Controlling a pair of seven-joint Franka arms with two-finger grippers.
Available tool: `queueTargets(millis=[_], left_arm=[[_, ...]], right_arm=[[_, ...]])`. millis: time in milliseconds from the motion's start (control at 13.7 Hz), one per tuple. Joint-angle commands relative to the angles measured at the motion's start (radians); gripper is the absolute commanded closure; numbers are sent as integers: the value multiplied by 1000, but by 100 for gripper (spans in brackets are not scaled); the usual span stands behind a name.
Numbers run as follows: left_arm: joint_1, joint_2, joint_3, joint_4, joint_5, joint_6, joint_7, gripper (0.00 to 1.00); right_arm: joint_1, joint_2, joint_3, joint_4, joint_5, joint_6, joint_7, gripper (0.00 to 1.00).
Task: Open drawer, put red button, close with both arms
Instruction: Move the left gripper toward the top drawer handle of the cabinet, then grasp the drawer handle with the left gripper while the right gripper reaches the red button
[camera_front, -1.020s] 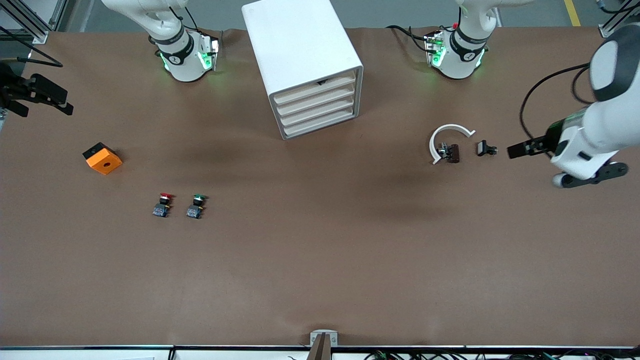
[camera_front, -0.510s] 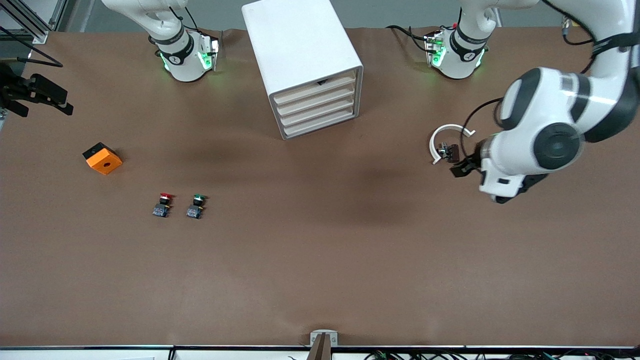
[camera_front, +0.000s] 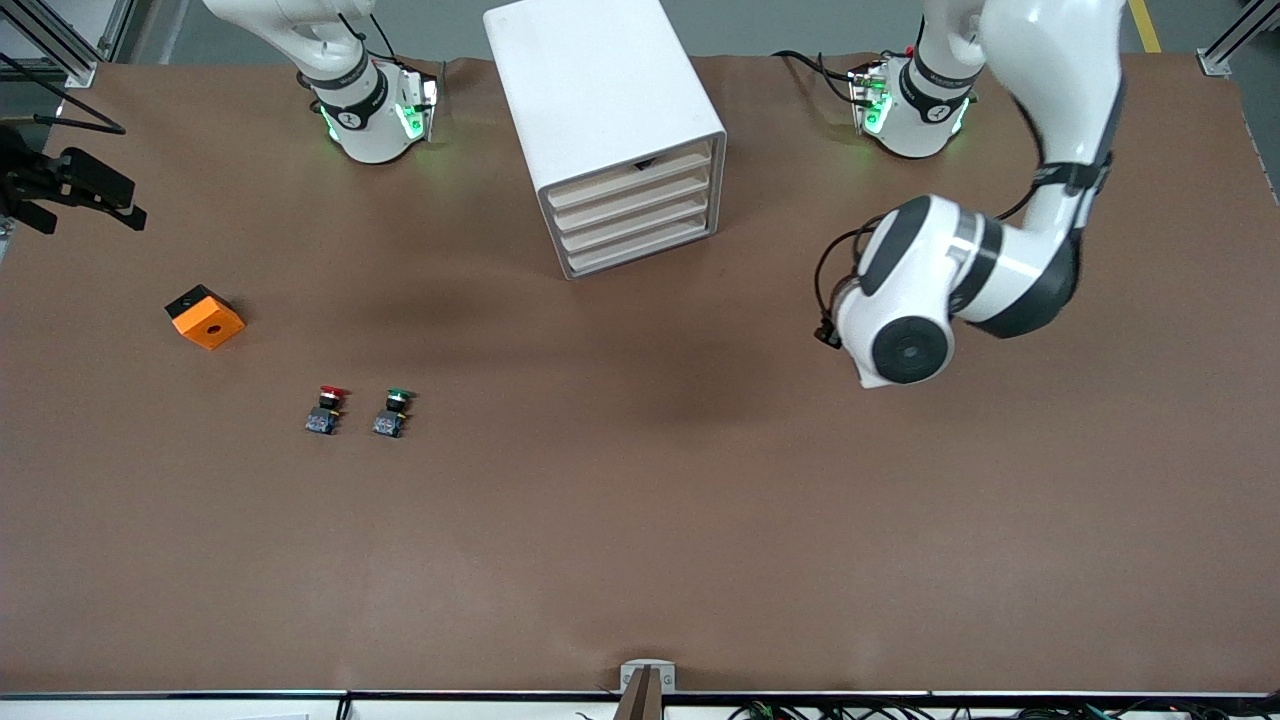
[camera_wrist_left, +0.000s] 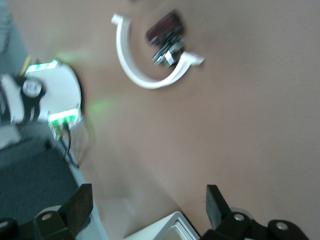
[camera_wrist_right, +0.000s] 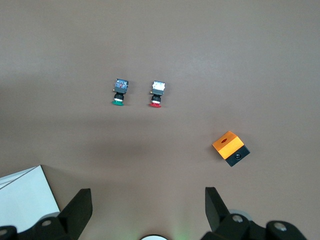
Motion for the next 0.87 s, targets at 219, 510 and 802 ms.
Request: queueTargets(millis=[219, 510, 802], left_arm=[[-34, 166, 6, 65, -386, -18, -314, 0], [-77, 248, 6, 98, -551, 66, -526, 0], [-92, 289, 6, 98, -712, 71, -610, 14]], right_arm=[[-10, 8, -9, 1, -5, -7, -12, 0], [-58, 153, -9, 30, -1, 13, -12, 0], [-70, 253, -7, 55, -2, 90, 7, 0]])
